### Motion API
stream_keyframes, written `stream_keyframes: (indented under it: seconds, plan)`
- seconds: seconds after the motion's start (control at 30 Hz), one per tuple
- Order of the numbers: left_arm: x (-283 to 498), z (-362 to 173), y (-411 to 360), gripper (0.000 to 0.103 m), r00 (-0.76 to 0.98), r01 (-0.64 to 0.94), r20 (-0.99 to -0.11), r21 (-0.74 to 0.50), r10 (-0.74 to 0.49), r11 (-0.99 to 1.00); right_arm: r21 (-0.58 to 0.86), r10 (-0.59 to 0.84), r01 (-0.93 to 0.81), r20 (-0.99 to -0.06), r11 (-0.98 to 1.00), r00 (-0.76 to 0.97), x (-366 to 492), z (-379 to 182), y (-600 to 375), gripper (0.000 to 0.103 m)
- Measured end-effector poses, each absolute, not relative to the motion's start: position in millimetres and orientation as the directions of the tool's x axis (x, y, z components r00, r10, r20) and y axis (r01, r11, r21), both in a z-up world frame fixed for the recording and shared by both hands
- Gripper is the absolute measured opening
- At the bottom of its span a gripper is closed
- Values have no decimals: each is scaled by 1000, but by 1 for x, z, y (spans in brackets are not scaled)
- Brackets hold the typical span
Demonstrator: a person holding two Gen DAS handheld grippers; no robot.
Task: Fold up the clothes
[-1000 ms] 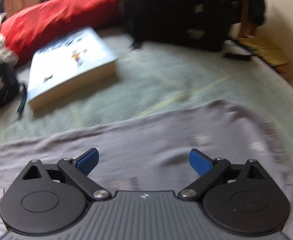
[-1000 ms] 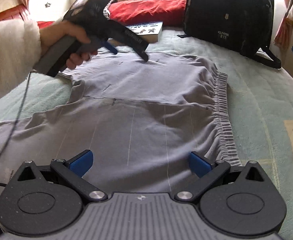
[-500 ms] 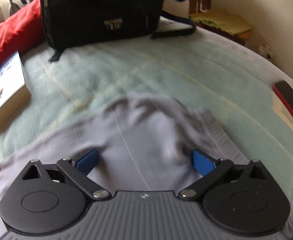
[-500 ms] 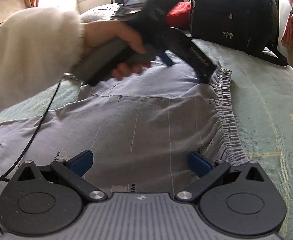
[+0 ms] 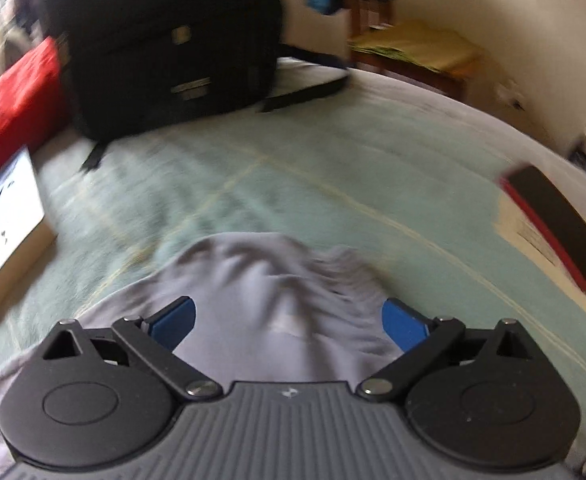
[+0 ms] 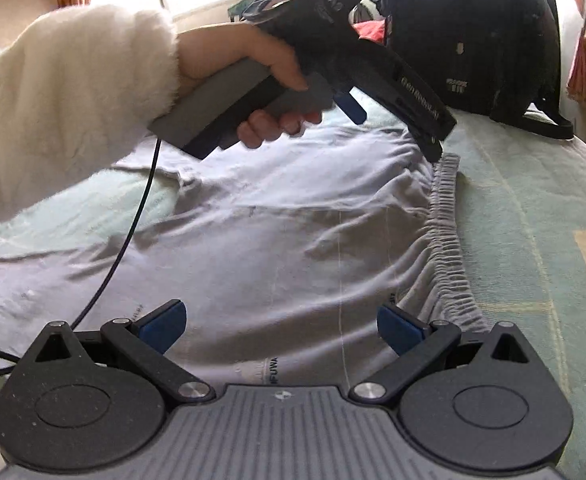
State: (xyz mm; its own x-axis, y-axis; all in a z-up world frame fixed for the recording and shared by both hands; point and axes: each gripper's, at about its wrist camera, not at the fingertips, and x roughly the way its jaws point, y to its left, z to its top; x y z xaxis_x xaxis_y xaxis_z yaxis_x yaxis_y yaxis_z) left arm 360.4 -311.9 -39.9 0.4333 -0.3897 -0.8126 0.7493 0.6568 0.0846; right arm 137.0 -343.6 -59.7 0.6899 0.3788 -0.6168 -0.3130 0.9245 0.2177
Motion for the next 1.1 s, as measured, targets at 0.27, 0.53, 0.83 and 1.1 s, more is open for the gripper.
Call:
stream_keyframes:
  seconds: [0.27,0.53,0.83,1.1]
  plan:
    - [334,-33,-325,99,308,753,-847,-61,-433,655,254,364,-264,-571,931,736,112,-54,-371,103]
    - [313,-67,-371,99,347,781,-902,126,-258,611,244,319,-215,-573,946,755,104,-50,-395,103]
    - [324,-57,-342,99,391,744,-893,164,-223,648,349,336,-155,-549,924,765,108,-48,-442,103]
    - [323,-67,-362,100,386,768,-899,190,-205,611,424,327,-81,-549,902,769,119,-57,-464,103]
